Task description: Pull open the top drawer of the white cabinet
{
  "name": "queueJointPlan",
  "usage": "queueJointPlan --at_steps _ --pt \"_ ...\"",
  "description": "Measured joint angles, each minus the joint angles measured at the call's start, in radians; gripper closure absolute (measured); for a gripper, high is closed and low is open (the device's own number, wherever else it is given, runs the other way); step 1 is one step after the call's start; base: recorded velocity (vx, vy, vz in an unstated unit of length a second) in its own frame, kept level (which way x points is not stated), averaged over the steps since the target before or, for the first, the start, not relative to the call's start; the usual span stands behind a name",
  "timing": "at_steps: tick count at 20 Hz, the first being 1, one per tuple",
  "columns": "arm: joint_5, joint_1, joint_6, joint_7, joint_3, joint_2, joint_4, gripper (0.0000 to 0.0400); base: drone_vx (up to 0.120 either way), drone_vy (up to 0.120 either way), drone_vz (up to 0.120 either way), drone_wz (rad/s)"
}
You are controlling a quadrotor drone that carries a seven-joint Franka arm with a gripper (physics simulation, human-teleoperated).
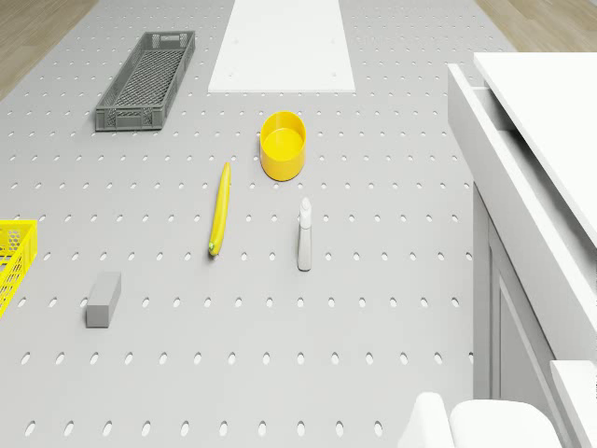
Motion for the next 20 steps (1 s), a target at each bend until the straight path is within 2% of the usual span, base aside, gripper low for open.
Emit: queueJointPlan --at_steps 2,4,7,10,14,15,16,18,20 --pt "-0.020 -0.008 -0.015 0.006 -0.017 -0.009 -0.003 0.0278 0.000 0.000 0.000 0.000" --pt "-0.035 -0.014 -0.027 0.010 -0.031 -0.015 -0.004 0.0206 0.000 0.000 0.000 0.000" --pt "-0.035 -0.012 -0.025 0.009 -0.032 -0.016 -0.004 0.0147 0.000 0.000 0.000 0.000" --pt "-0.017 -0.001 -0.008 0.004 -0.016 -0.008 -0.002 0.0120 0.000 0.000 0.000 0.000" --pt "0.007 0.010 0.011 -0.004 0.003 0.002 0.001 0.0104 0.000 0.000 0.000 0.000" --pt "0.010 0.011 0.013 -0.005 0.006 0.004 0.002 0.0118 0.000 0.000 0.000 0.000" --pt "0.013 0.012 0.016 -0.006 0.009 0.006 0.002 0.0157 0.000 0.000 0.000 0.000" --pt "0.018 0.014 0.019 -0.007 0.013 0.008 0.003 0.0211 0.000 0.000 0.000 0.000" --pt "0.021 0.015 0.020 -0.008 0.015 0.010 0.003 0.0244 0.000 0.000 0.000 0.000"
